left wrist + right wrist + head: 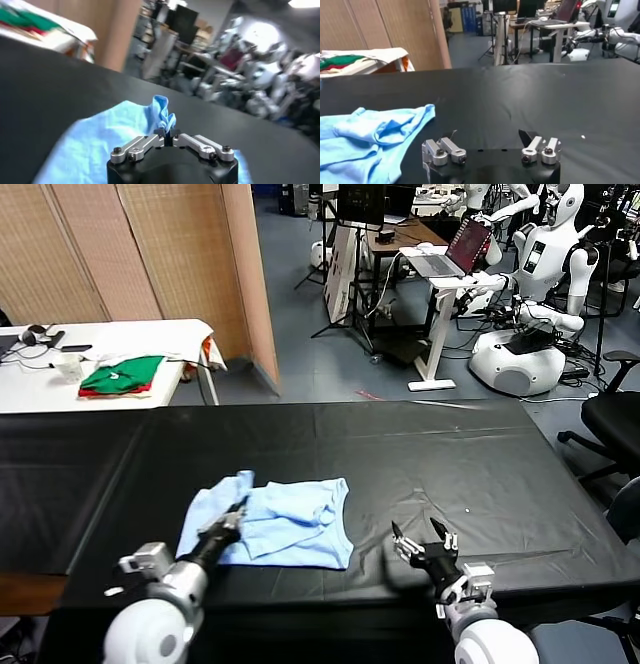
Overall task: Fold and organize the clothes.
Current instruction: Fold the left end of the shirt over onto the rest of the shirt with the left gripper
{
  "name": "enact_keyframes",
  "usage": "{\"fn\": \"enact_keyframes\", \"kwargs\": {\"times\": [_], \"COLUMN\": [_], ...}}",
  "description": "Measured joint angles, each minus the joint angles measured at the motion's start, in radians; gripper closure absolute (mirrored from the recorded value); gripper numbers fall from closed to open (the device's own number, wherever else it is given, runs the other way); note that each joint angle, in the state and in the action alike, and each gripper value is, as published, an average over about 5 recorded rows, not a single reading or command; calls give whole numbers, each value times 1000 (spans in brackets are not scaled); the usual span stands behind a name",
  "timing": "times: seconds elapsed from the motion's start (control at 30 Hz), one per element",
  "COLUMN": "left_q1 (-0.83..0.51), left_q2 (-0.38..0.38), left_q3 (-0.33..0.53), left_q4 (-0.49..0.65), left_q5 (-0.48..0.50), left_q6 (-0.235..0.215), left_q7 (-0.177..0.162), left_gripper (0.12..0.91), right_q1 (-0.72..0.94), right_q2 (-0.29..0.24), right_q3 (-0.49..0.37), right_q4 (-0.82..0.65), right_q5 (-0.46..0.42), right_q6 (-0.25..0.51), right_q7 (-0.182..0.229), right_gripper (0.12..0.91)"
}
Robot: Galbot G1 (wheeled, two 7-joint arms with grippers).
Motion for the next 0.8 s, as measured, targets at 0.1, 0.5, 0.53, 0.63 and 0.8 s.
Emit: {"fn": "enact_keyframes", "kwargs": {"times": [0.1, 0.5, 0.53, 0.63, 0.8], "left_q1": [-24, -64, -66, -74, -86], "left_q2": [-28, -92, -99, -119, -147], "left_q3": [46, 147, 152, 166, 182], "left_q4": [10, 40, 45, 61, 95], "left_q5": [-2, 2, 4, 15, 72], "left_q6": [2, 9, 9, 6, -15], "left_q7": [0, 1, 1, 4, 18], "left_gripper": [841, 841, 841, 841, 841], "right_q1": [0, -7, -8, -10, -19], "right_q2": [3, 10, 11, 12, 12], "right_q3": [-2, -7, -8, -9, -13], "right_q4": [1, -4, -4, -5, 1], "right_q5": [-5, -22, -23, -27, -30], "right_q6": [-1, -2, -2, -3, -4], "right_q7": [0, 0, 0, -1, -10], "right_gripper": [118, 118, 118, 118, 118]}}
